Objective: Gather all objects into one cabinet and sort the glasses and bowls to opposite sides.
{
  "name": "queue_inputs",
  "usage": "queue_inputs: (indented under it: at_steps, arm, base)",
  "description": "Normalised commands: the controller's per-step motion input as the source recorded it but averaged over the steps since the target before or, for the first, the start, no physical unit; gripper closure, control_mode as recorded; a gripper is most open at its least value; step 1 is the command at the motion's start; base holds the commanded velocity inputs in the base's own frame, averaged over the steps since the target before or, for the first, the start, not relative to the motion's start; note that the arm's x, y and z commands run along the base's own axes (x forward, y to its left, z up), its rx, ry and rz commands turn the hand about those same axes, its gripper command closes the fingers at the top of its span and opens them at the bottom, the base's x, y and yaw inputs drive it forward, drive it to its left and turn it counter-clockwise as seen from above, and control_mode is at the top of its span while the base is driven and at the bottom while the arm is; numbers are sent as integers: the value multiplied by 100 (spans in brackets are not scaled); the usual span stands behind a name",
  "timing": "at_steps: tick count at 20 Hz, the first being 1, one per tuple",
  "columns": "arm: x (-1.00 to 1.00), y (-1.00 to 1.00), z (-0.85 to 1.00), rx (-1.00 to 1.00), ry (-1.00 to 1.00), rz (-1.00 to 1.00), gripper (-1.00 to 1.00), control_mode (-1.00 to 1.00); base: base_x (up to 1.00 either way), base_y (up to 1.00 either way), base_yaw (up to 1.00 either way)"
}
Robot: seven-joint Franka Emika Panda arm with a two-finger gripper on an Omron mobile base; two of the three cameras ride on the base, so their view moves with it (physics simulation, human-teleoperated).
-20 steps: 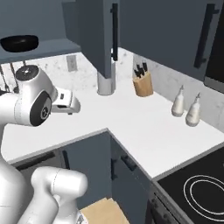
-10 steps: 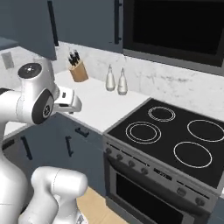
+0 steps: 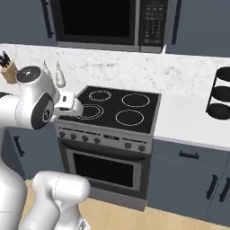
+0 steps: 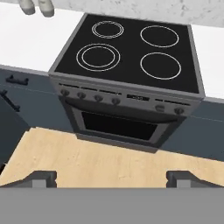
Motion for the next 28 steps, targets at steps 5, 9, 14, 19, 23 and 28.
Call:
queue_inputs:
  at_steps: [5,9,14,19,23,28]
  arm:
    - [0,0,0,0,0,0,-100,100]
    - [0,0,0,0,0,0,-100,100]
    - [0,0,0,0,0,0,-100,100]
    - [0,0,0,0,0,0,-100,100]
    - [0,0,0,0,0,0,-100,100]
    - [0,0,0,0,0,0,-100,100]
  base:
    - [-2,-99,-28]
    - [0,-100,0]
    - [0,-100,0]
    - [-3,-100,0]
    - [0,-100,0]
    - [30,-100,0]
